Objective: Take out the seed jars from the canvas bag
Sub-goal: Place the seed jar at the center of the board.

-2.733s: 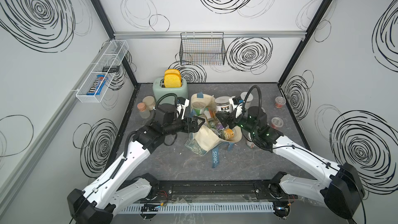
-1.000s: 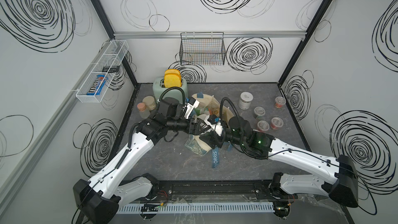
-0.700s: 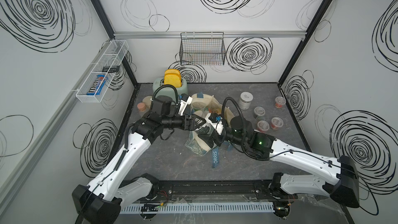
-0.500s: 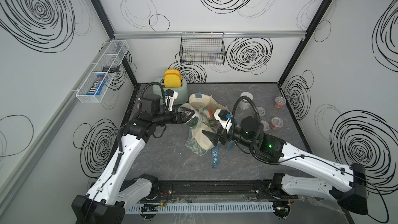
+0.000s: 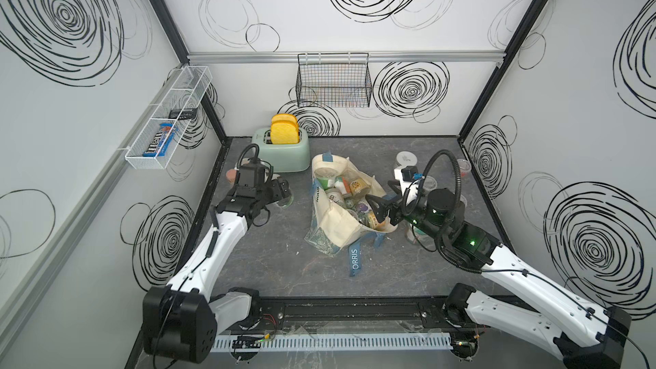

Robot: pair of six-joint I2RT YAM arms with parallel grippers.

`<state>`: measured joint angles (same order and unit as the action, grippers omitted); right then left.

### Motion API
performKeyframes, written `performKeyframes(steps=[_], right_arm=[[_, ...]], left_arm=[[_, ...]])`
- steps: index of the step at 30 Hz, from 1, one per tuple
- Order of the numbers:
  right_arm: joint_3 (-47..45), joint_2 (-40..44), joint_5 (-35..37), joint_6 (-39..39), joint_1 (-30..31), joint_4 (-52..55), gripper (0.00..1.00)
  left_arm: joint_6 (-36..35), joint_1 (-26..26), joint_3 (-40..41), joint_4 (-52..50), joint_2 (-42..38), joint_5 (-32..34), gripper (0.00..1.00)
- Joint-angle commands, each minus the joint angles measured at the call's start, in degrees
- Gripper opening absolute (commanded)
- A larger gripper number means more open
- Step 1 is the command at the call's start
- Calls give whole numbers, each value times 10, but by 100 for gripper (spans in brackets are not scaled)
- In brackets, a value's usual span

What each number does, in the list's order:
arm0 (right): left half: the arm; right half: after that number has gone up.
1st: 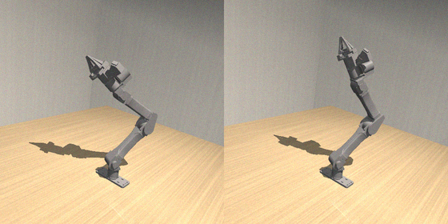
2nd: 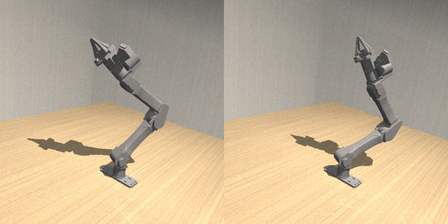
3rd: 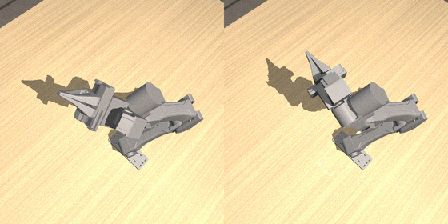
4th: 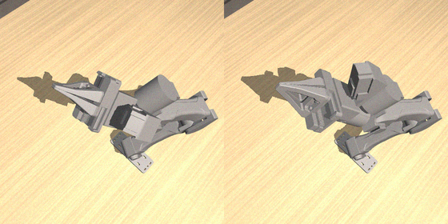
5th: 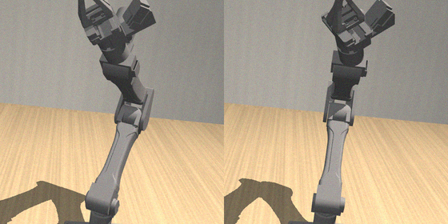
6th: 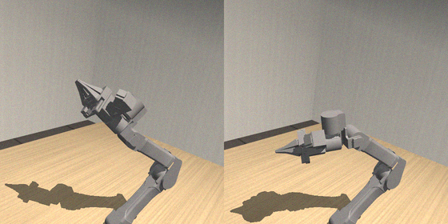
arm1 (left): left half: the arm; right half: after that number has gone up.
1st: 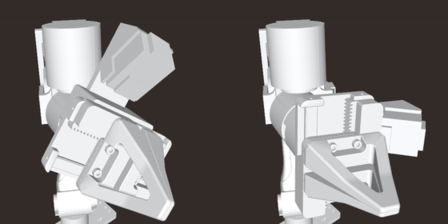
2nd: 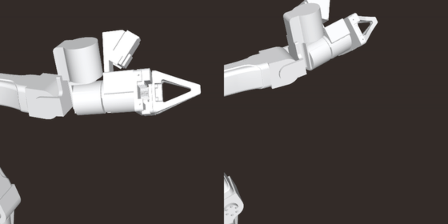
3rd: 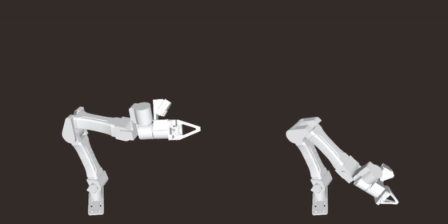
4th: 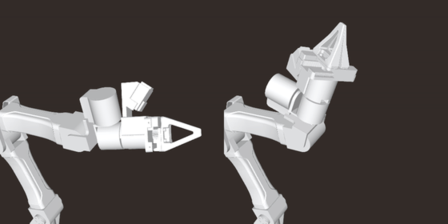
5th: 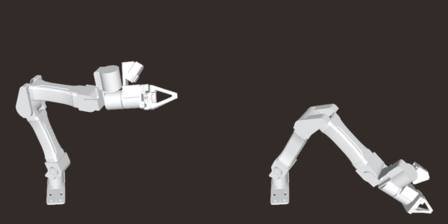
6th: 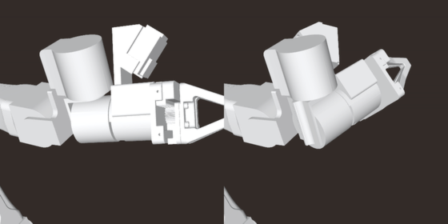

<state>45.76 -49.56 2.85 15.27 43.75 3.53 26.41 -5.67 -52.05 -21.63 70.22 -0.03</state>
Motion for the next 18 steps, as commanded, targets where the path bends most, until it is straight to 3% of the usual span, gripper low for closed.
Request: performKeyframes(steps=[1,8,15,17,18], right_arm=[[-19,18,-47,38,-36,31,97],[-57,48,-86,54,-79,35,97],[-73,64,-117,53,-104,45,97],[-75,66,-125,53,-108,45,97],[-74,67,-126,53,-109,46,97]], left_arm=[[3,-1,-10,96,31,88,86],[7,-2,-33,123,135,135,89],[17,2,-16,135,170,156,92],[16,-1,-16,134,174,160,100],[17,-2,-17,131,176,157,96]])
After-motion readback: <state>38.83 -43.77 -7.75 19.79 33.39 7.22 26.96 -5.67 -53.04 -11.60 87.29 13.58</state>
